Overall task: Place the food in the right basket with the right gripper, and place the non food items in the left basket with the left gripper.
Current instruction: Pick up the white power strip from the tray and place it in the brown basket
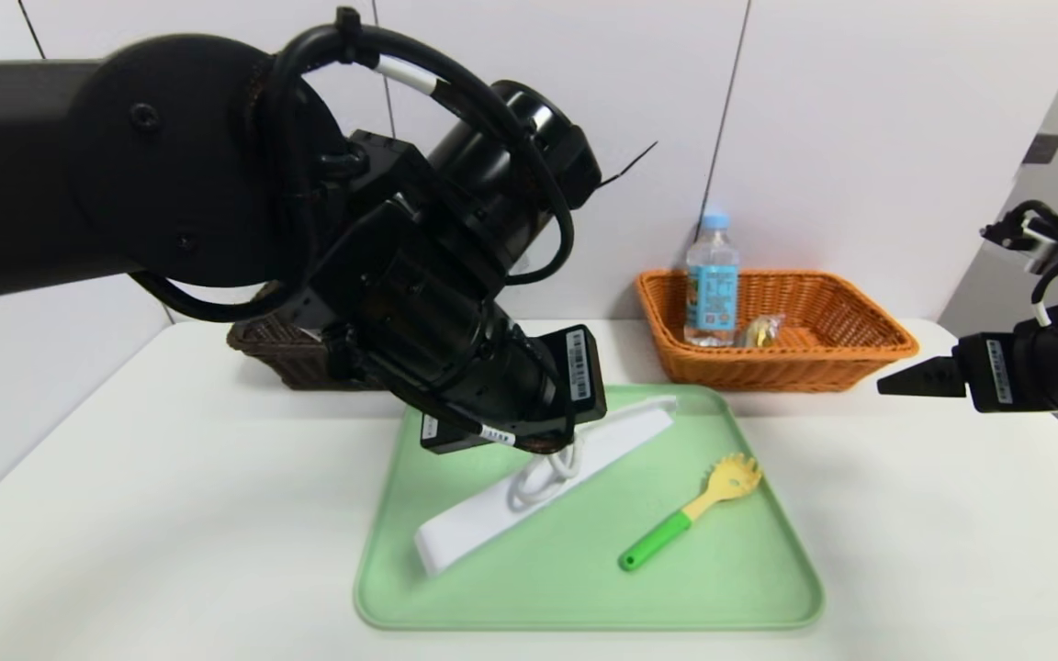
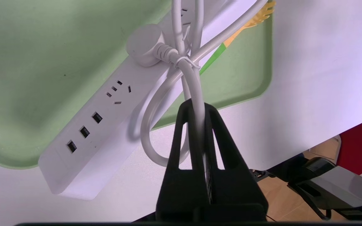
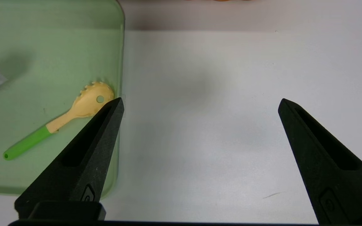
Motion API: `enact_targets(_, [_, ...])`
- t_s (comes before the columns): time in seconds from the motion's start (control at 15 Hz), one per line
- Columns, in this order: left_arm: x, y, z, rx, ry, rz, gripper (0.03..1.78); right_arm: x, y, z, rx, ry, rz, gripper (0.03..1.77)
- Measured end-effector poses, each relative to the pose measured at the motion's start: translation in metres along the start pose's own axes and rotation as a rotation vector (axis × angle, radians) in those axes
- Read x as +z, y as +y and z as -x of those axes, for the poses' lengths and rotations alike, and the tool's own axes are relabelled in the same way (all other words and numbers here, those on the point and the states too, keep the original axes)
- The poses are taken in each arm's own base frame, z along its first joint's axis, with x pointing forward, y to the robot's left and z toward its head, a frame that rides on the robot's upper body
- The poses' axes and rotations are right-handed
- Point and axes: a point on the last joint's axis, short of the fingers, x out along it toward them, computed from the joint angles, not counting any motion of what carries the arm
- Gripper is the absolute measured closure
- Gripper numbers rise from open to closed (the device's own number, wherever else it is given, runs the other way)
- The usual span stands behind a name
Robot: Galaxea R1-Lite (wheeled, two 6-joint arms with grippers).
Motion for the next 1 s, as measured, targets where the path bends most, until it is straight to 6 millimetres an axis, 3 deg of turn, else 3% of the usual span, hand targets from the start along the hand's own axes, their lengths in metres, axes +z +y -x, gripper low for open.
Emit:
enact_targets(0.53, [0.017, -0.014, 0.049, -0.151, -0.159, -0.041, 1.73, -0.002, 0.0, 0.0, -0.003, 0.004, -0.002, 0.1])
enact_targets(1.0, [0.037, 0.005, 0.091, -0.171, -0.333, -0.136, 1.73, -0.002, 0.0, 0.0, -0.003, 0.006, -0.004, 0.1])
